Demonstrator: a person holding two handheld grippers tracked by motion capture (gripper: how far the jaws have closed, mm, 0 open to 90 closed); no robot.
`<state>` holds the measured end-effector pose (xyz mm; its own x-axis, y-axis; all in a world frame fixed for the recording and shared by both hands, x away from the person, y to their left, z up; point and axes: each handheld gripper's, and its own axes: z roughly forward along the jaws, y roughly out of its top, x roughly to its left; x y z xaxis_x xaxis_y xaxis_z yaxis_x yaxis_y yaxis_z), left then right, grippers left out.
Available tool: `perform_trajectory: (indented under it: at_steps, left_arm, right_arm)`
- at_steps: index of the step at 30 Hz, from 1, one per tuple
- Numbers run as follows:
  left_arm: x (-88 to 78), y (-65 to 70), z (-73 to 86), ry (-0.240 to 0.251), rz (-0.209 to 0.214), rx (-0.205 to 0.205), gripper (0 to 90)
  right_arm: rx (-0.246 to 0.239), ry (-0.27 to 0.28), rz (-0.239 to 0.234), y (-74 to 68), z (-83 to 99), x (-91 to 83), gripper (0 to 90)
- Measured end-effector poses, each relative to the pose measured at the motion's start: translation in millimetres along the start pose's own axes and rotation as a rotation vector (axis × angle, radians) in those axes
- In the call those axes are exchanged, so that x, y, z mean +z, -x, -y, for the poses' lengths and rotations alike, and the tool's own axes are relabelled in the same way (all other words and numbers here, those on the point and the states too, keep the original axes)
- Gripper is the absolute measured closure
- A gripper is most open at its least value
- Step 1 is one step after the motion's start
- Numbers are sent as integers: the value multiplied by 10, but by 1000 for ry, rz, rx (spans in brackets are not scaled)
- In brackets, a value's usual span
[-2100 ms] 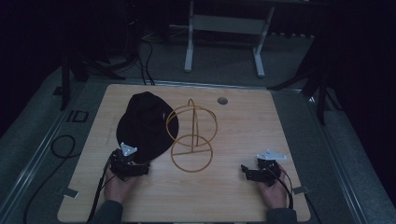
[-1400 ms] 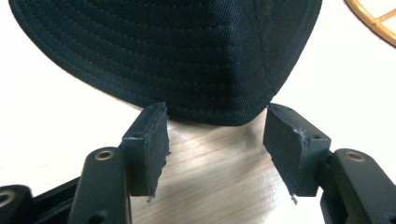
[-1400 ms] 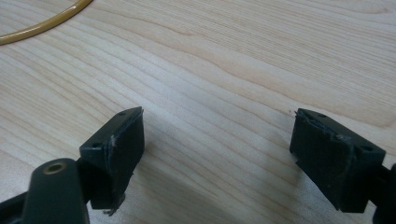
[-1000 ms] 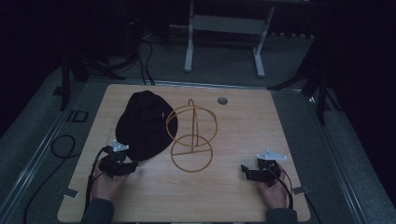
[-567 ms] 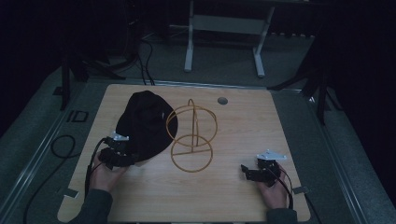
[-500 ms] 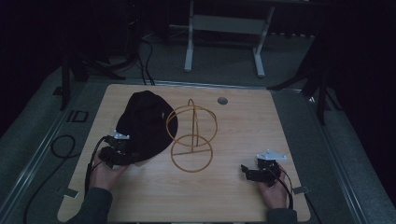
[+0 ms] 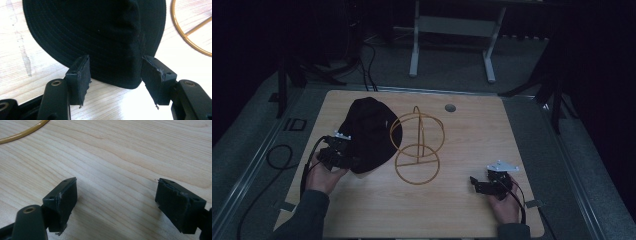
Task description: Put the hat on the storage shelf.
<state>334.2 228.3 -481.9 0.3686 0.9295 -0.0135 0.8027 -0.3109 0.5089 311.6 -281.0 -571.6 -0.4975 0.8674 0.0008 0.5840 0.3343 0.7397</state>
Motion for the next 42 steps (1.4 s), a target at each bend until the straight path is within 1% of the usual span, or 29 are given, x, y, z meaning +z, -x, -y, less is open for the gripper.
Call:
perform_trajectory:
  at_steps: [1,2,8,18,21,22,29,31,32,33,35,36,38,40,41,42]
  left_arm:
    - [0,0,0,0,0,0,412]
    - [-3,-14,-36,-16,-4,-1,414]
    - [0,-31,-111,-36,-2,-3,418]
    - [-41,14,-302,-51,-12,-3,421]
    - [-22,23,-366,-73,-20,5,420]
    - [-3,22,-406,-89,-26,8,420]
    - [45,17,-507,-111,-27,-6,420]
    - [51,22,-538,-124,-31,-3,421]
    - [65,29,-570,-139,-33,-6,424]
    - [65,29,-570,-139,-33,-6,424]
    - [72,44,-607,-149,-41,-5,425]
    - [76,61,-652,-160,-47,0,426]
    - [75,68,-674,-160,-48,-2,426]
    - [75,84,-744,-164,-63,-5,426]
    - [75,84,-744,-164,-63,-5,426]
    - [77,78,-788,-164,-67,-14,425]
  right_arm:
    - [0,0,0,0,0,0,177]
    - [0,0,0,0,0,0,177]
    - [0,0,0,0,0,0,177]
    - [0,1,-1,1,0,0,177]
    - [0,1,-1,1,0,0,177]
    - [0,0,0,1,0,0,177]
    - [1,0,0,0,0,0,177]
    - [1,0,-1,0,0,0,177]
    - [1,0,-1,0,-1,0,177]
    - [1,0,-1,0,-1,0,177]
    - [1,0,-1,1,-1,0,177]
    - [0,0,-1,1,-1,1,177]
    - [0,0,-1,1,-1,1,177]
    - [1,0,-1,1,-1,1,177]
    - [1,0,-1,1,-1,1,177]
    - [1,0,-1,0,-1,1,177]
